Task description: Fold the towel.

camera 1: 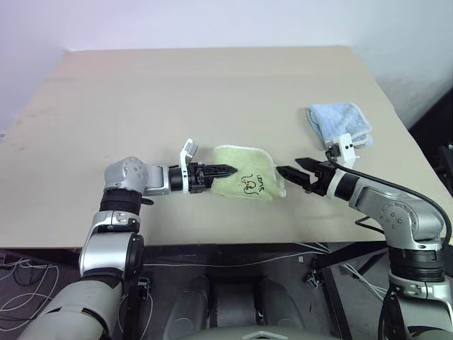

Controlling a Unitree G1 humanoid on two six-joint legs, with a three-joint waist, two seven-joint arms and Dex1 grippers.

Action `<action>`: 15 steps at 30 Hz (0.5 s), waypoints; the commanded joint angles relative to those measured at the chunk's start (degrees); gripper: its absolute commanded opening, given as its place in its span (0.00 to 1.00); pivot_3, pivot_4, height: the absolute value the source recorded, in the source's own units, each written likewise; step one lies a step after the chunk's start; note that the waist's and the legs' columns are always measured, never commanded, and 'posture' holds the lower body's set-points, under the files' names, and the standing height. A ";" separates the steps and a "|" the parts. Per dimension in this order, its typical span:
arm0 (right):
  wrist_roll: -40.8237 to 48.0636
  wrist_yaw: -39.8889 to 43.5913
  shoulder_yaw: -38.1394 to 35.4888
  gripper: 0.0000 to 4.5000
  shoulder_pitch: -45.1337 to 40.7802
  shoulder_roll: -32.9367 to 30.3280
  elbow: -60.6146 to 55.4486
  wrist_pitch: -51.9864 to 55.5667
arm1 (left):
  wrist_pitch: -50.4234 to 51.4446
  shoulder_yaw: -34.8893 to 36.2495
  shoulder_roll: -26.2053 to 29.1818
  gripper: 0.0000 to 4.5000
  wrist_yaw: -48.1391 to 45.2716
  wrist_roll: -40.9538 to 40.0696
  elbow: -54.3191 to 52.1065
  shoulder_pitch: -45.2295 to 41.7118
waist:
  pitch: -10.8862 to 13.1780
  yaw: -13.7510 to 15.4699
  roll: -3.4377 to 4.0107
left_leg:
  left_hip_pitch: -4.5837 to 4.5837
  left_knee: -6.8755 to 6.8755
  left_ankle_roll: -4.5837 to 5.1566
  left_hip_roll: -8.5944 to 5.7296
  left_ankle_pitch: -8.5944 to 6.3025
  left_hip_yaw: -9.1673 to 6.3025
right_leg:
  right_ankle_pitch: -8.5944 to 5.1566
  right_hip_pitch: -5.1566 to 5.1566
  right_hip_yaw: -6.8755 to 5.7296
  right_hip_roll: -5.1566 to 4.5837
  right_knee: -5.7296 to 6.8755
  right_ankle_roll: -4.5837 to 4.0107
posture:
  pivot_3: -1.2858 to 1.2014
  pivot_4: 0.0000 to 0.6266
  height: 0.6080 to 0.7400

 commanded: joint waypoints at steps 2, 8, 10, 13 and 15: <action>-0.11 -0.74 -1.71 1.00 -0.84 0.14 -0.52 -1.92 | 0.30 -0.35 1.32 0.49 -2.79 -0.18 -0.86 0.06 | 0.00 -0.05 0.00 | 0.00 -0.01 0.00 0.00 0.00 0.00 | 0.00 0.00 0.00 0.00 0.00 0.00 | 0.52 0.24 1.00; -0.93 -2.21 -1.15 1.00 -0.61 0.49 -0.17 -2.53 | -1.94 -0.64 1.70 0.03 -4.51 0.92 0.60 -0.54 | 0.00 -0.24 0.00 | 0.00 -0.01 0.00 0.01 0.00 0.00 | 0.00 0.00 0.00 0.01 0.00 0.00 | 0.52 0.24 1.00; -3.23 -3.27 0.27 1.00 -0.67 0.02 1.04 -3.08 | -2.59 0.19 1.66 0.01 -5.20 0.72 1.14 -0.97 | 0.00 -0.25 0.00 | 0.00 -0.01 0.00 0.01 0.00 0.00 | 0.00 0.00 0.00 0.02 0.00 0.00 | 0.52 0.24 1.00; -4.59 -4.48 -0.25 1.00 -2.20 0.39 3.74 -3.67 | -3.41 0.91 2.27 0.01 -6.33 0.40 0.17 -1.43 | 0.00 -0.26 0.00 | 0.00 0.00 0.00 0.01 0.00 0.01 | 0.00 -0.01 0.00 0.02 0.01 0.00 | 0.52 0.24 1.00; -3.54 -4.73 -1.79 1.00 -3.61 0.92 4.54 -3.36 | -7.21 0.23 3.21 0.01 -5.98 2.25 -1.66 -1.15 | 0.01 -0.37 0.01 | 0.00 0.00 0.00 0.01 0.00 0.02 | 0.00 -0.01 0.01 0.02 0.02 0.00 | 0.52 0.24 1.00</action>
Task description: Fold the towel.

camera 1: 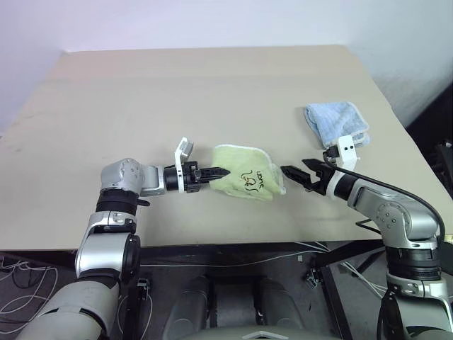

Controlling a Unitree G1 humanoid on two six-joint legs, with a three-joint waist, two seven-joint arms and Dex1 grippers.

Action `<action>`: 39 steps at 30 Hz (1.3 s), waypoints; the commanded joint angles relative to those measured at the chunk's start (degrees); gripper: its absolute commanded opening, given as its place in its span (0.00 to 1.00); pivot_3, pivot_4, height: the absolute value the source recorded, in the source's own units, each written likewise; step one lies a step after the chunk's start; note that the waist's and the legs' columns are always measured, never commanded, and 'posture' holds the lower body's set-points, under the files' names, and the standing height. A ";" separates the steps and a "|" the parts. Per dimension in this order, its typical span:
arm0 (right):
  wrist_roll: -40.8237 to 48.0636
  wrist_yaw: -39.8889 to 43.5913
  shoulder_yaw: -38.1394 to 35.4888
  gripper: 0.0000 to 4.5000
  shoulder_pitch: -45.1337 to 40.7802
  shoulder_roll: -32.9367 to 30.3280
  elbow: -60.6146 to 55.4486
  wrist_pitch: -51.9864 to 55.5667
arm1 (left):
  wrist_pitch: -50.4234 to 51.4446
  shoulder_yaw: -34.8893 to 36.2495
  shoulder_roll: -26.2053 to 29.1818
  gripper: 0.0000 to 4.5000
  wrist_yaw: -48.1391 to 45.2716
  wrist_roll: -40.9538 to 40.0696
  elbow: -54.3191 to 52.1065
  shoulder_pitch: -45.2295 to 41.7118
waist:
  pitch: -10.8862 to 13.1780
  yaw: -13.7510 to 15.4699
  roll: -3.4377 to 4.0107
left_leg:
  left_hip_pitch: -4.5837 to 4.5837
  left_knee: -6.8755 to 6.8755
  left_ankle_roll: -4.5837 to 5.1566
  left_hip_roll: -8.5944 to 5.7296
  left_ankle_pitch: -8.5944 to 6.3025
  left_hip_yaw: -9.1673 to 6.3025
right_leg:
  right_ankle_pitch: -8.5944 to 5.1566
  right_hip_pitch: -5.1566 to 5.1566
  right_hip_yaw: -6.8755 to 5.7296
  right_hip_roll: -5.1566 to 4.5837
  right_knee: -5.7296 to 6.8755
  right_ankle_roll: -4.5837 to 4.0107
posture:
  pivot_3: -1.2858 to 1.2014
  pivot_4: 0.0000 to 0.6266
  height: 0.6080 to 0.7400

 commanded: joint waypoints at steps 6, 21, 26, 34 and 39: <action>0.06 -0.74 -3.44 1.00 -5.08 1.28 2.04 -3.51 | -6.45 8.71 6.15 0.01 4.95 -0.84 -5.61 -4.40 | 0.02 -0.79 -0.03 | -0.02 -0.03 0.00 0.03 0.00 0.00 | 0.01 -0.04 0.02 0.02 0.02 0.00 | 0.52 0.24 1.00; -4.01 3.88 3.56 1.00 -12.09 4.72 9.70 -8.76 | -42.12 29.46 26.62 0.01 24.17 5.13 18.48 -10.90 | 0.04 -1.09 -0.03 | 0.00 -0.03 -0.01 0.01 0.01 0.08 | 0.02 -0.15 0.05 0.05 0.13 0.03 | 0.52 0.24 1.00; -5.32 6.77 5.56 1.00 -13.84 3.88 11.07 -9.63 | -49.69 32.34 30.87 0.01 24.30 4.57 26.90 -8.39 | 0.06 -0.78 -0.09 | -0.03 -0.03 -0.01 -0.02 0.01 0.05 | 0.02 -0.13 0.01 0.01 0.11 0.04 | 0.52 0.24 1.00; -9.81 12.34 9.77 1.00 -14.43 2.26 13.58 -14.15 | -48.64 35.90 32.10 0.01 24.79 2.68 28.11 1.53 | 0.06 -1.15 -0.14 | -0.02 -0.05 -0.01 0.01 0.01 0.05 | 0.03 -0.17 0.02 0.04 0.16 0.04 | 0.52 0.24 1.00; -11.24 14.85 10.18 1.00 -15.93 1.87 16.04 -16.23 | -44.20 36.94 30.82 0.01 26.52 1.30 23.89 6.92 | 0.06 -1.14 -0.14 | -0.02 -0.03 -0.01 0.02 0.00 0.05 | 0.03 -0.15 0.03 0.02 0.17 0.04 | 0.52 0.24 1.00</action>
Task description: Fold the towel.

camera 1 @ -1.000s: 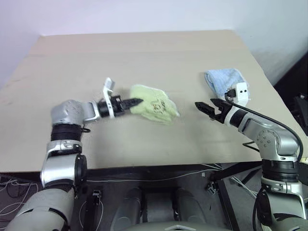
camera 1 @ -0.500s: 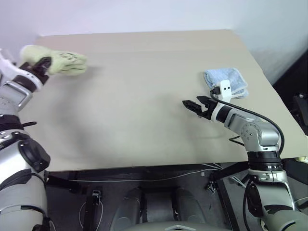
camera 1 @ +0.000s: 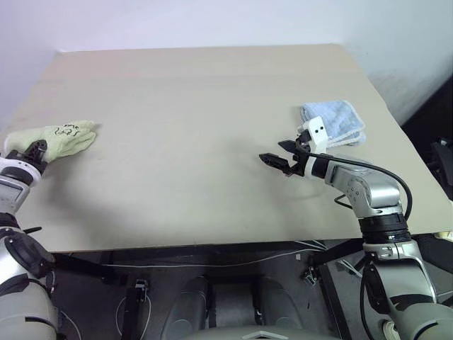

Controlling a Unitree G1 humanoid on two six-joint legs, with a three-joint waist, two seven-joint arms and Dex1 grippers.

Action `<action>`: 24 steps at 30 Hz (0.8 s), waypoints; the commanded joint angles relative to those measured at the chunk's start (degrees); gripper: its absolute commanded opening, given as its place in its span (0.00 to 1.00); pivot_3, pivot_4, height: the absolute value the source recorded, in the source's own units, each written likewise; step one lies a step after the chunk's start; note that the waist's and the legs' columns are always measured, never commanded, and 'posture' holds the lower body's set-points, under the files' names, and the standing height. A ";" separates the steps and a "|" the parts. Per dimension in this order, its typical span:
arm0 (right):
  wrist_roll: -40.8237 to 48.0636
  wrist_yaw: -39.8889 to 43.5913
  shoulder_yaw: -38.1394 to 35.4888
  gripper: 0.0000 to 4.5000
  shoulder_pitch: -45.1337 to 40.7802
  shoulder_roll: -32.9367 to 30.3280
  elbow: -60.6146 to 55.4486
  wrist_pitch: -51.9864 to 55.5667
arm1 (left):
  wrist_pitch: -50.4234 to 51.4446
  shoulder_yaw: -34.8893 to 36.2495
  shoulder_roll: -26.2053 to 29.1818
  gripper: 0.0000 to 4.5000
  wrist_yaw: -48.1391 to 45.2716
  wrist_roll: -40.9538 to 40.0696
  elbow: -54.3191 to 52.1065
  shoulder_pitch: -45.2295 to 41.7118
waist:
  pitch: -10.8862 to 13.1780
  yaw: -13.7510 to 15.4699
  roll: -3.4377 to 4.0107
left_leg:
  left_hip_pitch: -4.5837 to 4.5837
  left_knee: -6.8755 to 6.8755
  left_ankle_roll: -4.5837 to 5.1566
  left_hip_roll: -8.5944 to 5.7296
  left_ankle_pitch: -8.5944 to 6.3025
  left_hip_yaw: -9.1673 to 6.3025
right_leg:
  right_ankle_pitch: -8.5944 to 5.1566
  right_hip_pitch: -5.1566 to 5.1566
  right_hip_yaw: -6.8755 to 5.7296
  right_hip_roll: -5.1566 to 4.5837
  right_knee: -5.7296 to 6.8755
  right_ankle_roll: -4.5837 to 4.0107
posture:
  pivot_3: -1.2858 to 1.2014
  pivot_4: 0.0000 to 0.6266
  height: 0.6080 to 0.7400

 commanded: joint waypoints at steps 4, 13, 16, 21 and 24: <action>-1.63 2.22 -0.22 1.00 -2.98 -0.17 2.24 -3.49 | 7.95 5.34 -2.17 0.01 4.45 -5.96 -12.68 7.73 | 0.00 -0.07 0.00 | 0.01 -0.01 -0.01 0.02 -0.01 0.00 | 0.00 -0.02 0.03 -0.02 0.01 0.00 | 0.52 0.24 1.00; -2.77 3.77 0.90 1.00 -3.26 2.02 3.46 -5.88 | 18.24 9.59 -8.42 0.50 11.34 -12.74 -29.92 17.59 | -0.01 -0.06 -0.02 | 0.02 -0.02 -0.03 0.03 -0.02 0.00 | 0.01 -0.04 0.06 -0.14 0.04 -0.02 | 0.52 0.24 1.00; -2.51 4.65 0.84 1.00 -3.30 2.13 3.27 -6.11 | 21.29 10.18 -9.05 0.73 11.58 -14.79 -33.93 19.79 | -0.01 -0.03 -0.02 | 0.02 -0.02 -0.04 0.03 -0.02 0.00 | 0.01 -0.03 0.06 -0.14 0.02 -0.03 | 0.52 0.24 1.00; -0.93 10.62 1.48 1.00 -1.92 0.24 -0.21 -5.79 | 29.34 11.45 -9.33 0.99 9.89 -20.31 -43.89 26.11 | -0.01 -0.12 -0.01 | 0.02 -0.02 -0.13 0.03 -0.07 0.01 | 0.01 -0.03 0.06 -0.16 0.02 -0.03 | 0.52 0.24 1.00; -0.66 11.18 0.65 1.00 -2.59 0.58 -0.24 -6.16 | 32.81 10.29 -9.34 0.99 7.45 -22.69 -50.05 30.66 | -0.01 -0.26 -0.01 | 0.02 -0.05 -0.15 0.04 -0.09 0.01 | 0.00 -0.04 0.07 -0.16 -0.01 -0.04 | 0.52 0.24 1.00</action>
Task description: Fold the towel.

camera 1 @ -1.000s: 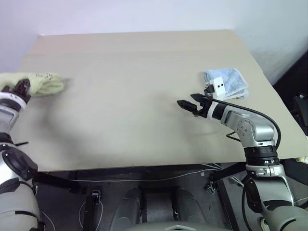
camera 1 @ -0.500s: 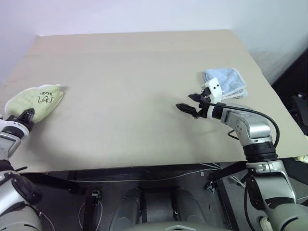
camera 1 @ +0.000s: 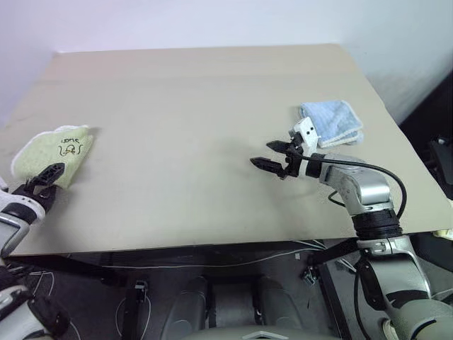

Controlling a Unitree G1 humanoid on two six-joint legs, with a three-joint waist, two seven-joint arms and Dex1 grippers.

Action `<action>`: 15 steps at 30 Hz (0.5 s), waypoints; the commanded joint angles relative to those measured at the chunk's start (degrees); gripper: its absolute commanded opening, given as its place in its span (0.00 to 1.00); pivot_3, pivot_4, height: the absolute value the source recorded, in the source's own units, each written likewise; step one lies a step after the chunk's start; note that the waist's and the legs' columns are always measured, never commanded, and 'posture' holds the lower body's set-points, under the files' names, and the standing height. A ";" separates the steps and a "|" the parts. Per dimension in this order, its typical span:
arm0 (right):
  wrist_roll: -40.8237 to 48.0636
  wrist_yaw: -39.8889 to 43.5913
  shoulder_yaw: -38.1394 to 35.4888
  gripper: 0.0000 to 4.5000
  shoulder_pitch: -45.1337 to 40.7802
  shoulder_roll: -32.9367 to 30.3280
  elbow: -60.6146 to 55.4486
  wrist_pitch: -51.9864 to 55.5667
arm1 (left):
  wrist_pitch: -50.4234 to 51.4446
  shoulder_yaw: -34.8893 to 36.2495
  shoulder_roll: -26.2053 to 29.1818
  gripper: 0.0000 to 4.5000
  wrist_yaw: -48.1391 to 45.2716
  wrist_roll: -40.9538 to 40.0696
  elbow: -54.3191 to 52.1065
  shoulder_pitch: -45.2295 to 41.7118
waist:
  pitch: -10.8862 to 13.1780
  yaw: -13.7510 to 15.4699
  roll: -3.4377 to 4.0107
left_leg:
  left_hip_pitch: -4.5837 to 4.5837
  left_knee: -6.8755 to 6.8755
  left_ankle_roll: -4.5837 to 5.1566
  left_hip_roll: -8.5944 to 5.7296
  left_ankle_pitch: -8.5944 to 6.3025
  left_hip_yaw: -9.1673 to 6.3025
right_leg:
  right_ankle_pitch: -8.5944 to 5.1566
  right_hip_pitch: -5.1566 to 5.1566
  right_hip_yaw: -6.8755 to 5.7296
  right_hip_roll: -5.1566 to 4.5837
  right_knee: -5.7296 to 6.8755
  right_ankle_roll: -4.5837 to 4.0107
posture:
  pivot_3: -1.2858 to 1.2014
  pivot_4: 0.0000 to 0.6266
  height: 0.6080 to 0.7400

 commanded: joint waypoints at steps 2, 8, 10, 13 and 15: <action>1.60 1.23 -1.78 1.00 -2.06 -0.01 -1.83 -1.03 | 4.65 -2.18 -0.70 0.99 -5.72 -4.87 -14.83 6.76 | 0.00 -0.05 0.00 | 0.02 -0.01 -0.02 0.00 -0.01 0.00 | 0.00 0.02 0.00 -0.01 0.00 -0.01 | 0.52 0.24 1.00; 3.08 5.73 -1.74 1.00 -1.95 1.22 -3.80 -5.75 | -5.00 -15.19 -3.49 0.99 -7.79 3.33 -29.81 7.95 | -0.02 0.57 0.00 | 0.02 0.01 -0.05 0.00 -0.02 -0.03 | -0.07 0.10 -0.03 -0.08 -0.06 -0.22 | 0.52 0.24 1.00; 3.75 6.26 -1.82 1.00 -2.01 1.90 -4.20 -6.29 | -15.02 -21.31 -4.50 0.99 -13.17 9.50 -33.72 8.86 | -0.02 0.40 0.00 | 0.03 0.00 -0.06 0.00 -0.02 0.03 | -0.07 0.13 -0.03 -0.06 -0.10 -0.26 | 0.52 0.24 1.00; 5.65 8.50 -1.37 1.00 -1.81 1.92 -5.67 -4.78 | -25.94 -27.20 -6.51 0.99 -20.45 14.16 -36.37 9.31 | -0.02 0.30 0.02 | 0.03 -0.06 -0.05 -0.01 -0.02 0.17 | -0.07 0.10 0.06 -0.07 -0.20 -0.27 | 0.52 0.24 1.00; 6.08 9.98 -1.22 1.00 -1.18 1.77 -6.30 -5.71 | -28.56 -31.59 -6.99 0.99 -22.86 16.53 -36.89 9.62 | -0.02 0.28 0.02 | 0.01 -0.13 -0.04 -0.01 -0.01 0.21 | -0.06 0.03 0.11 -0.07 -0.21 -0.26 | 0.52 0.24 1.00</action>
